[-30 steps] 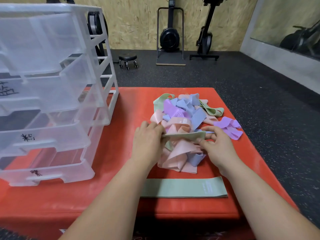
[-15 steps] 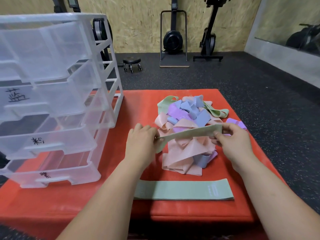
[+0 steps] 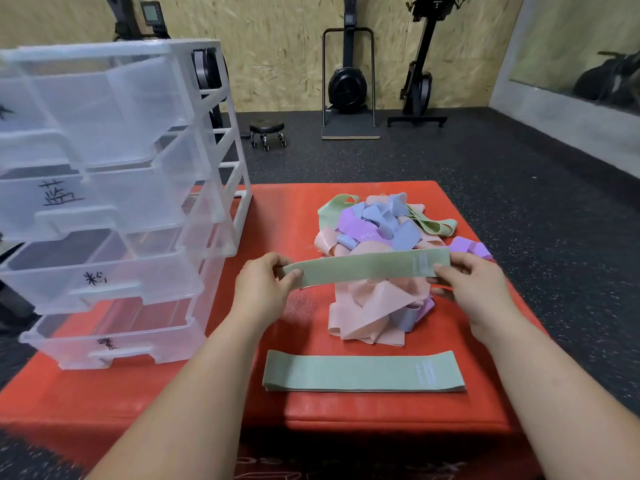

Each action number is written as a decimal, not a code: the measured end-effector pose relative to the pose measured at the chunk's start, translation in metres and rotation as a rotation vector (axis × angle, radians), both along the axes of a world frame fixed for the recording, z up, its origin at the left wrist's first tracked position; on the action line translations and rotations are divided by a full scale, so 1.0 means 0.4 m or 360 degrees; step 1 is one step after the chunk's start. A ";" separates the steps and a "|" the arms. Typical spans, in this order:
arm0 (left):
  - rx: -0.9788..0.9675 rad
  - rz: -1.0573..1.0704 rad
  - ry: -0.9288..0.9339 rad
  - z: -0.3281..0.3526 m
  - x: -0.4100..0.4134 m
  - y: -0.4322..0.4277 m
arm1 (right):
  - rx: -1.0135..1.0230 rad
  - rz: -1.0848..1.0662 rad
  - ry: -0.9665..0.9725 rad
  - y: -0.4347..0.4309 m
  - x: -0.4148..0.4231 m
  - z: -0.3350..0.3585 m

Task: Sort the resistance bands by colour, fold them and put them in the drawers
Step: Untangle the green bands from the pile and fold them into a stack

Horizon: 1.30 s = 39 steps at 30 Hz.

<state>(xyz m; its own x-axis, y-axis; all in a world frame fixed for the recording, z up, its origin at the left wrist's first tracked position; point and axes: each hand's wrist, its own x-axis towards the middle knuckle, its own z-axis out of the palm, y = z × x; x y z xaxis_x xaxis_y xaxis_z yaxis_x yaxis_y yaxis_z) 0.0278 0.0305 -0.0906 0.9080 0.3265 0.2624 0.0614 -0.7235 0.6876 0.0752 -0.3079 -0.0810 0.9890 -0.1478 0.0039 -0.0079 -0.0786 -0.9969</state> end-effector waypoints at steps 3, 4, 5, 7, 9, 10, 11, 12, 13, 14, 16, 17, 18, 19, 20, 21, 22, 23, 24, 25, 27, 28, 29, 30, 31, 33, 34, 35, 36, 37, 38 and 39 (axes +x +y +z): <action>-0.0251 -0.0028 -0.0083 0.018 -0.027 0.009 | 0.0040 0.0017 0.0003 -0.010 -0.030 0.018; -0.0339 -0.0061 -0.0099 0.021 -0.037 0.012 | 0.0034 0.0020 -0.0002 -0.012 -0.042 0.024; -0.0444 -0.0102 -0.0104 0.026 -0.050 0.013 | 0.0020 0.0019 -0.0007 -0.015 -0.053 0.029; -0.0617 -0.0167 -0.0108 0.035 -0.076 0.016 | -0.0006 0.0005 0.0000 -0.024 -0.074 0.036; -0.0689 -0.0200 -0.0126 0.044 -0.103 0.020 | -0.0028 -0.0003 0.0020 -0.037 -0.095 0.039; -0.0704 -0.0212 -0.0131 0.046 -0.116 0.022 | -0.0050 0.0010 0.0028 -0.044 -0.108 0.041; -0.0716 -0.0221 -0.0131 0.048 -0.131 0.022 | -0.0079 0.0029 0.0032 -0.051 -0.119 0.042; -0.0736 -0.0229 -0.0130 0.049 -0.145 0.023 | -0.0106 0.0048 0.0034 -0.056 -0.132 0.045; -0.0740 -0.0234 -0.0126 0.049 -0.158 0.024 | -0.0142 0.0065 0.0032 -0.063 -0.145 0.048; -0.0725 -0.0243 -0.0124 0.048 -0.169 0.025 | -0.0182 0.0086 0.0032 -0.070 -0.158 0.052; -0.0597 -0.0244 -0.0110 0.044 -0.191 0.027 | -0.0285 0.0143 0.0027 -0.086 -0.179 0.053; -0.0488 -0.0232 -0.0094 0.041 -0.201 0.028 | -0.0362 0.0181 0.0022 -0.096 -0.187 0.050; -0.0360 -0.0221 -0.0070 0.037 -0.211 0.028 | -0.0446 0.0227 0.0020 -0.103 -0.193 0.046; -0.0232 -0.0215 -0.0037 0.034 -0.223 0.027 | -0.0546 0.0274 0.0021 -0.108 -0.199 0.041; -0.0133 -0.0216 0.0001 0.031 -0.235 0.024 | -0.0653 0.0318 0.0011 -0.111 -0.206 0.036; -0.0069 -0.0226 0.0036 0.028 -0.246 0.020 | -0.0780 0.0358 -0.0006 -0.112 -0.211 0.028; -0.0024 -0.0234 0.0068 0.024 -0.255 0.017 | -0.0911 0.0395 -0.0022 -0.111 -0.217 0.020; 0.0013 -0.0238 0.0091 0.022 -0.263 0.015 | -0.1038 0.0428 -0.0030 -0.108 -0.222 0.012; 0.0043 -0.0238 0.0107 0.019 -0.271 0.014 | -0.1149 0.0454 -0.0036 -0.106 -0.228 0.005; 0.0063 -0.0236 0.0112 0.016 -0.277 0.013 | -0.1247 0.0472 -0.0049 -0.105 -0.232 -0.003; 0.0093 -0.0228 0.0087 0.009 -0.288 0.013 | -0.1386 0.0480 -0.0093 -0.101 -0.242 -0.010; 0.0120 -0.0225 0.0068 0.005 -0.291 0.013 | -0.1427 0.0478 -0.0120 -0.097 -0.247 -0.010; 0.0159 -0.0222 0.0063 0.000 -0.293 0.014 | -0.1456 0.0475 -0.0145 -0.093 -0.252 -0.010; 0.0199 -0.0220 0.0067 -0.005 -0.294 0.014 | -0.1476 0.0476 -0.0162 -0.089 -0.255 -0.009; 0.0238 -0.0224 0.0084 -0.009 -0.296 0.015 | -0.1496 0.0477 -0.0164 -0.086 -0.257 -0.012; 0.0367 -0.0263 0.0147 -0.021 -0.300 0.016 | -0.1576 0.0471 -0.0131 -0.084 -0.258 -0.026; 0.0460 -0.0293 0.0177 -0.028 -0.301 0.016 | -0.1667 0.0467 -0.0112 -0.084 -0.257 -0.035; 0.0550 -0.0319 0.0198 -0.034 -0.303 0.015 | -0.1791 0.0476 -0.0096 -0.085 -0.256 -0.046; 0.0605 -0.0337 0.0203 -0.040 -0.302 0.015 | -0.1897 0.0497 -0.0078 -0.085 -0.254 -0.054; 0.0618 -0.0335 0.0204 -0.042 -0.302 0.015 | -0.1940 0.0511 -0.0062 -0.085 -0.253 -0.057; 0.0602 -0.0330 0.0198 -0.040 -0.299 0.015 | -0.1915 0.0513 -0.0055 -0.085 -0.252 -0.057; 0.0572 -0.0331 0.0202 -0.036 -0.297 0.017 | -0.1850 0.0515 -0.0067 -0.087 -0.253 -0.051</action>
<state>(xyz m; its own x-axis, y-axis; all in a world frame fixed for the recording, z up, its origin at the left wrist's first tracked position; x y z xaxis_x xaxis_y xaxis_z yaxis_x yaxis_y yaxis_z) -0.0908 0.0372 -0.1049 0.9773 0.0414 0.2080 -0.0431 -0.9215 0.3859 -0.0260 -0.3426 -0.1015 0.9756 0.2196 0.0032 0.2085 -0.9213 -0.3283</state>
